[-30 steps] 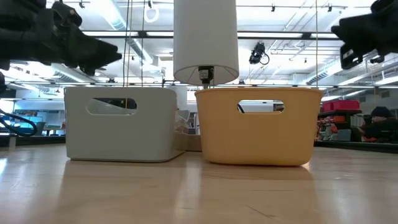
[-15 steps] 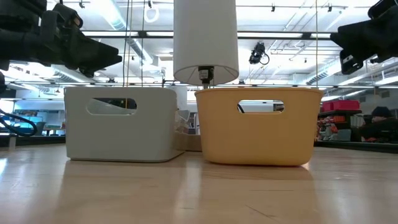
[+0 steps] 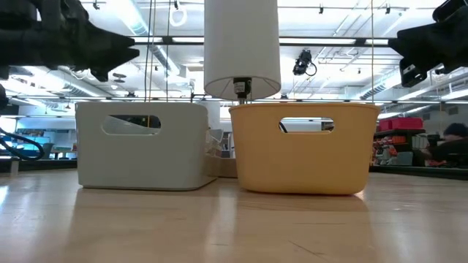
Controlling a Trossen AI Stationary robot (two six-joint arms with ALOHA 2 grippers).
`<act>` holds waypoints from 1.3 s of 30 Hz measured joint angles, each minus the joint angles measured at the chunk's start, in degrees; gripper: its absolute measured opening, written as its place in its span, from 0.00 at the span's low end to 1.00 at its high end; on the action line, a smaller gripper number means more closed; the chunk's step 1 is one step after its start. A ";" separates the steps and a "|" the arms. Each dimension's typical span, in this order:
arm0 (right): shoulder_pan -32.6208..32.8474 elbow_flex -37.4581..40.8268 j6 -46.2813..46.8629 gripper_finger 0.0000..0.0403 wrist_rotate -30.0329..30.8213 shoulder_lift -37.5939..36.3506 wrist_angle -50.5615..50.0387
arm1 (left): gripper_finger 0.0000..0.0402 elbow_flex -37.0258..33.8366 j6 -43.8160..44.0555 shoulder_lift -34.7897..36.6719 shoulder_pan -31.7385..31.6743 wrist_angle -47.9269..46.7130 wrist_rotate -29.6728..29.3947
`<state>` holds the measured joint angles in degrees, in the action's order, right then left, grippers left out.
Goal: Pick & Place USB Port
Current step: Return to Home Position
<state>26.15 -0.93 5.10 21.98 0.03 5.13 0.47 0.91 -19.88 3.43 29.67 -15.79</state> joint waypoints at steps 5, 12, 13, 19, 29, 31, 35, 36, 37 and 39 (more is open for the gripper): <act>-0.36 0.00 0.00 0.20 0.00 -0.02 0.00 | 0.45 0.00 0.02 5.27 -0.01 0.02 -0.01; -3.76 0.00 0.00 0.20 -0.02 -0.02 0.00 | 0.45 0.00 0.01 16.30 -0.01 0.20 -0.02; -4.48 0.00 0.00 0.20 -0.02 -0.02 0.00 | 0.45 0.00 0.01 17.84 -0.01 0.14 -0.02; -9.53 0.00 0.00 0.20 0.00 -0.04 -0.03 | 0.45 -0.02 0.02 19.73 -0.07 3.43 0.02; -17.34 0.00 0.00 0.20 0.02 -0.04 0.05 | 0.45 -0.02 0.02 19.78 -0.11 2.44 -0.02; -18.50 0.01 0.00 0.20 -0.01 -0.04 0.11 | 0.45 -0.02 0.02 19.78 -0.11 2.54 0.00; -20.91 0.02 0.00 0.20 -0.07 -0.04 0.04 | 0.45 -0.02 0.02 19.78 -0.11 2.49 -0.02; -21.42 0.02 0.00 0.20 -0.26 -0.04 0.02 | 0.45 -0.02 0.02 19.78 -0.11 2.47 -0.02; -21.75 0.02 0.00 0.20 -0.39 -0.04 0.00 | 0.45 -0.02 0.02 19.78 -0.11 2.47 -0.01; -21.96 0.02 -0.03 0.20 0.28 -0.04 0.68 | 0.45 -0.02 0.02 19.78 -0.11 2.47 -0.02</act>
<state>4.19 -0.91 5.08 22.25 -0.01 5.80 0.45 0.93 -0.10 3.32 32.14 -15.81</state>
